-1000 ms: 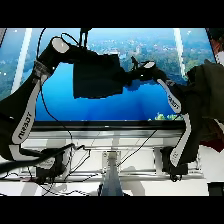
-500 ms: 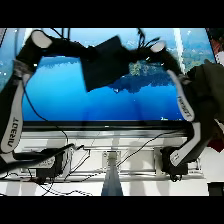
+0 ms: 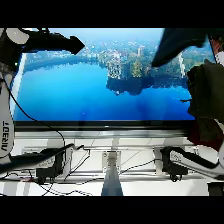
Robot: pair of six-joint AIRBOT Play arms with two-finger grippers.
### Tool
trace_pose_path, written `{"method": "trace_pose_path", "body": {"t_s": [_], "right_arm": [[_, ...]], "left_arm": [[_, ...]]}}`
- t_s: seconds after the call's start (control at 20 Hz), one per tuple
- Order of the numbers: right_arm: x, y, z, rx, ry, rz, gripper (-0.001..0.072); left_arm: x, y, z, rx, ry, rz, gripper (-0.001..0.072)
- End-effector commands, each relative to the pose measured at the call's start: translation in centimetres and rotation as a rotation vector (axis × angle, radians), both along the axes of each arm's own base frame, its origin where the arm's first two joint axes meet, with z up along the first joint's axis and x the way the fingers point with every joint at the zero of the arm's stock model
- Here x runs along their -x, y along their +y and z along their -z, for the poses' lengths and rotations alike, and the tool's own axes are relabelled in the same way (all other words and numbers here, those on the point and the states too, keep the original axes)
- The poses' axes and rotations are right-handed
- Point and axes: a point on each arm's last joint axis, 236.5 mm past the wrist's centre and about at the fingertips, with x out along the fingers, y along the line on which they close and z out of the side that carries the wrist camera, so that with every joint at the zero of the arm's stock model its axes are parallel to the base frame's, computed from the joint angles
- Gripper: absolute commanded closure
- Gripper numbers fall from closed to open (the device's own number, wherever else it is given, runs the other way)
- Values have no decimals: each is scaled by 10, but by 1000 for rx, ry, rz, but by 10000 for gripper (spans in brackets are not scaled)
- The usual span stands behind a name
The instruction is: Fold the clothes and pants, and hang the long-sleeved shirts on hangers.
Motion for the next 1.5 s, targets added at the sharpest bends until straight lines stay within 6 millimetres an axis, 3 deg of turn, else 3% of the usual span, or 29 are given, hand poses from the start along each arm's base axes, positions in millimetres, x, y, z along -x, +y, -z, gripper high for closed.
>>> {"method": "trace_pose_path", "body": {"t_s": [0.0, 0.1, 0.15, 0.3, 0.45, 0.5, 0.55, 0.6, 0.65, 0.85, 0.95, 1.05, 1.1, 1.15, 1.25, 1.35, 1.45], "right_arm": [[106, -109, -45, 125, -1, 392, 673], [162, -146, -48, 155, 50, 559, 673], [188, -160, -41, 134, 102, 641, 672], [268, -185, 3, -17, 335, 931, 673], [326, -213, 10, -11, 423, 1151, 671], [335, -219, 10, -17, 422, 1191, 621], [342, -223, 10, -25, 423, 1216, 379], [346, -226, 11, -31, 424, 1234, 38], [348, -227, 10, -28, 424, 1239, 24], [341, -229, 9, -21, 408, 1215, 44], [320, -227, 4, 12, 375, 1117, 256], [277, -211, -3, 47, 311, 921, 523], [248, -193, -9, 52, 262, 795, 619], [217, -169, -15, 57, 214, 648, 671], [165, -107, -22, 63, 151, 349, 671], [132, -40, -19, 100, 138, 82, 671], [116, 21, -12, 157, 146, -135, 671]], "left_arm": [[-1, 2, 1, -1, 2, -5, 32], [-1, 2, 1, -1, 2, -5, 32], [-1, 2, 1, -1, 2, -5, 32], [-1, 2, 1, -1, 2, -5, 32], [-1, 2, 1, -1, 2, -5, 32], [-1, 2, 1, -1, 2, -5, 32], [-1, 2, 1, -1, 2, -5, 31], [-1, 2, 1, -1, 2, -5, 32], [-1, 2, 1, -1, 2, -5, 32], [-1, 2, 1, -1, 2, -5, 32], [-1, 2, 1, -1, 2, -5, 32], [-1, 2, 1, -1, 2, -5, 32], [-1, 2, 1, -1, 2, -5, 32], [-1, 2, 1, -1, 2, -5, 32], [-1, 2, 1, -1, 2, -5, 32], [-1, 2, 1, -1, 2, -5, 32], [-1, 2, 1, -1, 2, -5, 32]]}}
